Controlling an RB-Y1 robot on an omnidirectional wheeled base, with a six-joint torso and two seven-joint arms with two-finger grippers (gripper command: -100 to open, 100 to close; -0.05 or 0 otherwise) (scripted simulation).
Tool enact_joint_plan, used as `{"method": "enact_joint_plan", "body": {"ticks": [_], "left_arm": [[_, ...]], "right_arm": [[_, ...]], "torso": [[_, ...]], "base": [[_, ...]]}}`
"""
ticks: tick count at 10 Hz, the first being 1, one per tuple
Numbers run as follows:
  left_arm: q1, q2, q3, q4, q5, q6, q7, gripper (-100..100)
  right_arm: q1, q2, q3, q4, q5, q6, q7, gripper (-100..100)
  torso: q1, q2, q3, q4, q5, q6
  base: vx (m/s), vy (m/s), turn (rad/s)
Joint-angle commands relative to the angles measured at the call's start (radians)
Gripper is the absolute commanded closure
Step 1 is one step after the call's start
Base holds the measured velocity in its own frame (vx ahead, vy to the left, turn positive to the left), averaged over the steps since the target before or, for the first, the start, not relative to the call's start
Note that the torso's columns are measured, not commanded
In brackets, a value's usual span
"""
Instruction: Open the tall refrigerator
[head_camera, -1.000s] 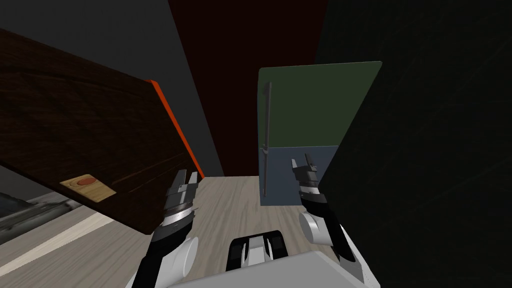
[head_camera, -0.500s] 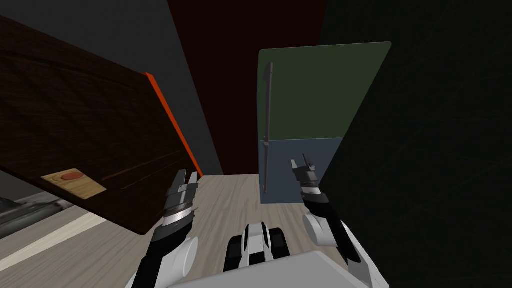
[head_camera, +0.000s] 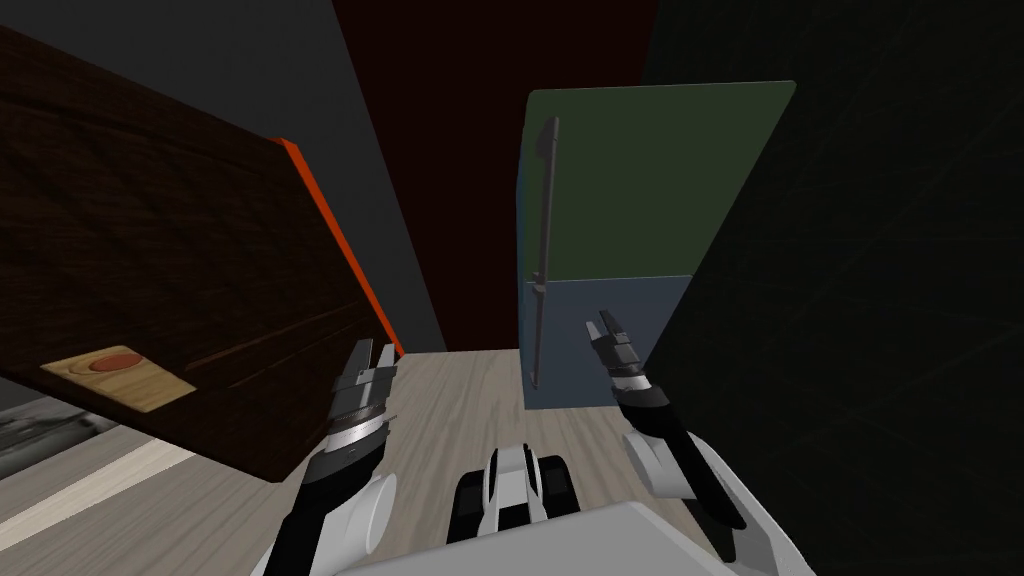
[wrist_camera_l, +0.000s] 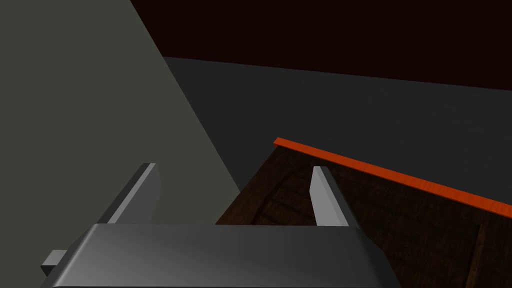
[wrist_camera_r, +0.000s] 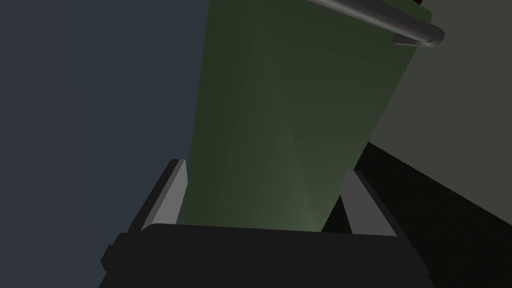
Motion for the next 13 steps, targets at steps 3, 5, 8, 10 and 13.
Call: {"method": "enact_joint_plan", "body": {"ticks": [3, 5, 8, 10, 13], "left_arm": [[0.000, 0.000, 0.000, 0.000, 0.000, 0.000, 0.000, 0], [0.000, 0.000, 0.000, 0.000, 0.000, 0.000, 0.000, 0], [0.000, 0.000, 0.000, 0.000, 0.000, 0.000, 0.000, 0], [0.000, 0.000, 0.000, 0.000, 0.000, 0.000, 0.000, 0], [0.000, 0.000, 0.000, 0.000, 0.000, 0.000, 0.000, 0]], "right_arm": [[0.022, -0.097, -0.074, 0.015, 0.101, 0.014, 0.077, -100], [0.032, -0.137, -0.106, 0.022, 0.146, 0.021, 0.111, -100], [0.046, -0.193, -0.154, 0.031, 0.212, 0.031, 0.159, -100], [0.055, -0.229, -0.184, 0.039, 0.254, 0.038, 0.191, -100], [0.068, -0.288, -0.229, 0.051, 0.316, 0.048, 0.237, -100]], "torso": [[-0.001, 0.001, 0.000, 0.000, 0.000, 0.000], [-0.001, 0.000, 0.000, 0.000, 0.000, 0.000], [-0.001, 0.002, 0.001, 0.000, 0.000, 0.000], [0.000, 0.000, 0.000, 0.000, 0.000, 0.000], [-0.002, 0.001, 0.001, 0.000, -0.001, 0.000]], "base": [[0.057, 0.096, -0.046], [0.064, 0.093, -0.052], [0.043, 0.095, -0.044], [0.062, 0.113, -0.046], [0.048, 0.096, -0.046]]}}
